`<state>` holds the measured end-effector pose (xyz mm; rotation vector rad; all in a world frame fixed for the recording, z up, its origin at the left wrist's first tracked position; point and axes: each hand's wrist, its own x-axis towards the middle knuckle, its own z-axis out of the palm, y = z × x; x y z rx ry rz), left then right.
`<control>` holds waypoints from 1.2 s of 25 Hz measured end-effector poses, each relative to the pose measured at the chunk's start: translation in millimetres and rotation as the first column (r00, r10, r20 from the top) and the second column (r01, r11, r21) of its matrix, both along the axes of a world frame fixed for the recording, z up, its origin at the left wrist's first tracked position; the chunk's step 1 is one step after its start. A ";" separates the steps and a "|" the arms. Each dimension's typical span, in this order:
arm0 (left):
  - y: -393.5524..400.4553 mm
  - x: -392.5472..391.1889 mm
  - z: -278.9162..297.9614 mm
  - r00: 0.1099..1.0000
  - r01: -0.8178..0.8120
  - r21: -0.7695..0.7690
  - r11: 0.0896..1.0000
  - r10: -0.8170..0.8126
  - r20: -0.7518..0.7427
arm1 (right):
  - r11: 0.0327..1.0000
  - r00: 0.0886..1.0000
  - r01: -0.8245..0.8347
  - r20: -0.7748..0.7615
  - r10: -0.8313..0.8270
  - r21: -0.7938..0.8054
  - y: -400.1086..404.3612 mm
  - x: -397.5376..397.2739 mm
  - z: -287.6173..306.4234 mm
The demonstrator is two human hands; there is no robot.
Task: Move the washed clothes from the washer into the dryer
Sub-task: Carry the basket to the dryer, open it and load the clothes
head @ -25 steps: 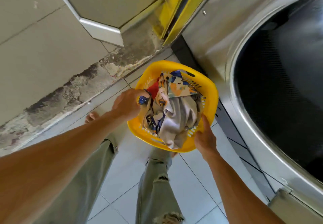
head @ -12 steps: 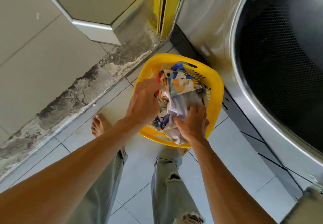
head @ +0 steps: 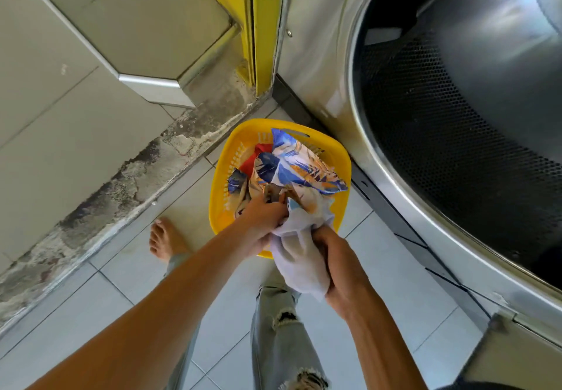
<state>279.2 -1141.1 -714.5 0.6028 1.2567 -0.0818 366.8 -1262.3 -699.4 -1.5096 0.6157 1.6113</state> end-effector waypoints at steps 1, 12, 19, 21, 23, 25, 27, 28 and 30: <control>-0.8 6.6 10.3 0.995 0.088 0.060 0.994 -0.090 0.030 | 0.997 0.990 -0.043 0.132 0.051 -0.062 -2.9 11.6 3.3; -31.3 84.4 66.6 0.924 0.360 0.564 0.743 -0.369 -0.103 | 0.976 0.709 0.206 0.678 -0.196 0.066 10.8 126.4 55.8; 6.5 189.3 96.7 0.928 0.306 0.613 0.729 -0.371 -0.022 | 0.897 0.118 0.237 0.906 -0.407 0.373 25.2 262.0 121.3; 17.2 197.0 91.2 0.923 0.325 0.637 0.699 -0.381 -0.052 | 0.840 -0.036 0.214 0.863 -0.503 0.498 30.8 305.4 122.7; 22.2 190.0 78.9 0.917 0.353 0.644 0.679 -0.389 -0.092 | 0.884 -0.072 0.146 0.896 -0.437 0.443 37.3 344.5 104.0; 22.0 174.6 63.3 0.900 0.410 0.633 0.657 -0.403 -0.166 | 0.999 0.019 0.037 1.000 -0.010 0.009 43.7 350.3 72.5; 19.7 159.7 44.8 0.860 0.496 0.620 0.608 -0.444 -0.253 | 0.846 0.020 -0.258 0.873 0.487 -0.467 40.3 328.4 33.6; 18.9 153.9 34.1 0.836 0.537 0.618 0.574 -0.461 -0.298 | 0.724 -0.027 -0.378 0.789 0.614 -0.577 37.8 309.8 16.9; 17.6 145.4 10.5 0.795 0.600 0.602 0.527 -0.479 -0.373 | 0.627 0.014 -0.584 0.766 0.643 -0.516 36.9 263.4 -14.5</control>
